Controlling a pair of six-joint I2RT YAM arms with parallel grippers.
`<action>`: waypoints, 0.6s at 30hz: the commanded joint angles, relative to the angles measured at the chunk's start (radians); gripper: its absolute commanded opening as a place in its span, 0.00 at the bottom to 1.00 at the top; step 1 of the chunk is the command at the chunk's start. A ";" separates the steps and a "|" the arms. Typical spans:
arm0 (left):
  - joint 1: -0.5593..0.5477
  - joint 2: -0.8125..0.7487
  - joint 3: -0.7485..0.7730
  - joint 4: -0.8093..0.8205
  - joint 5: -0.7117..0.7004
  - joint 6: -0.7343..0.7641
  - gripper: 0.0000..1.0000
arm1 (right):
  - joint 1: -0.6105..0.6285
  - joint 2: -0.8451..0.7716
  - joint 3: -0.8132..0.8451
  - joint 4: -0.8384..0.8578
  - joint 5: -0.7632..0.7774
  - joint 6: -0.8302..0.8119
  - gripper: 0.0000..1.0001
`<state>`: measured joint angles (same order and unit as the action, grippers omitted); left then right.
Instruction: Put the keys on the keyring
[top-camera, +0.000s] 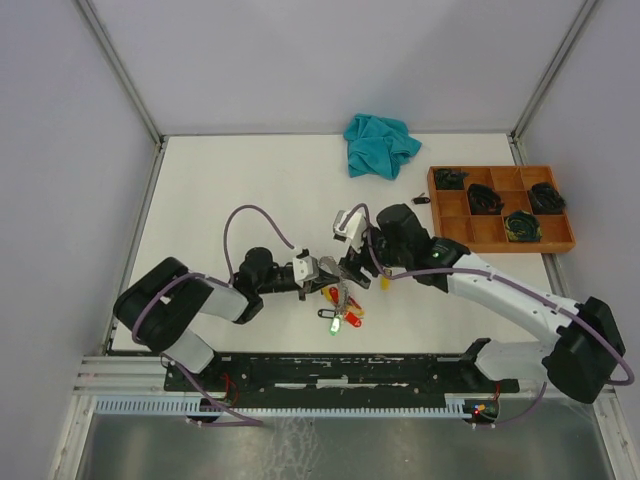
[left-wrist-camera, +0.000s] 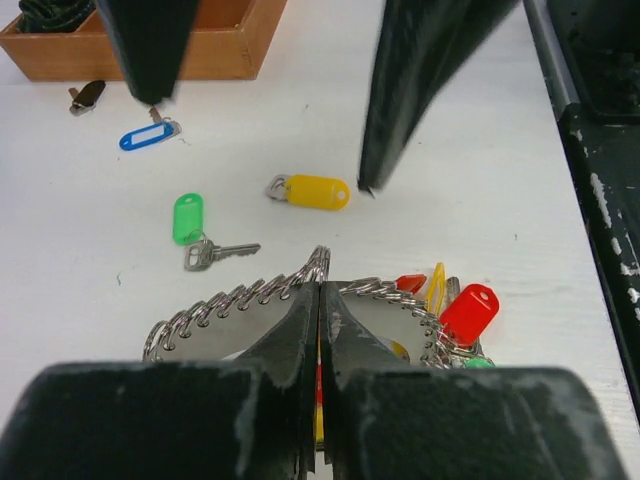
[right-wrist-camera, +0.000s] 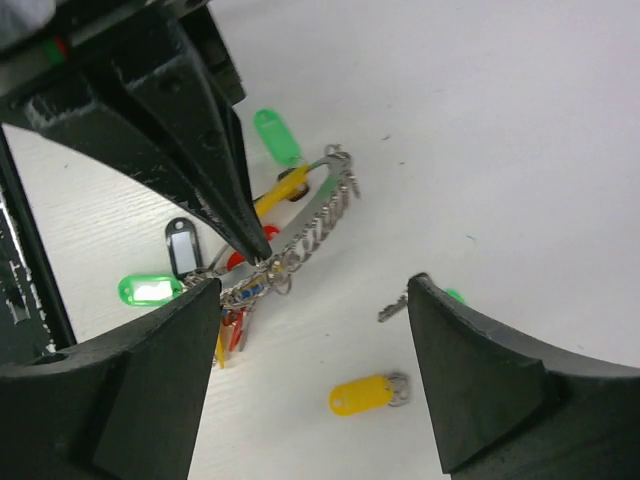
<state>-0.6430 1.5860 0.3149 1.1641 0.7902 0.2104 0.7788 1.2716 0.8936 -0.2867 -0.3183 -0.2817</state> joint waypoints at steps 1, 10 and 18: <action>-0.032 -0.065 0.010 -0.083 -0.092 0.152 0.03 | 0.005 -0.096 0.087 -0.055 0.142 0.037 0.84; -0.094 -0.130 0.022 -0.212 -0.253 0.250 0.03 | 0.005 -0.234 0.002 0.011 0.067 -0.083 0.86; -0.132 -0.183 0.069 -0.375 -0.382 0.280 0.03 | 0.005 -0.212 -0.077 -0.064 -0.009 -0.298 0.90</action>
<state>-0.7593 1.4464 0.3305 0.8452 0.4999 0.4305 0.7788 1.0428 0.8494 -0.3489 -0.2695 -0.4458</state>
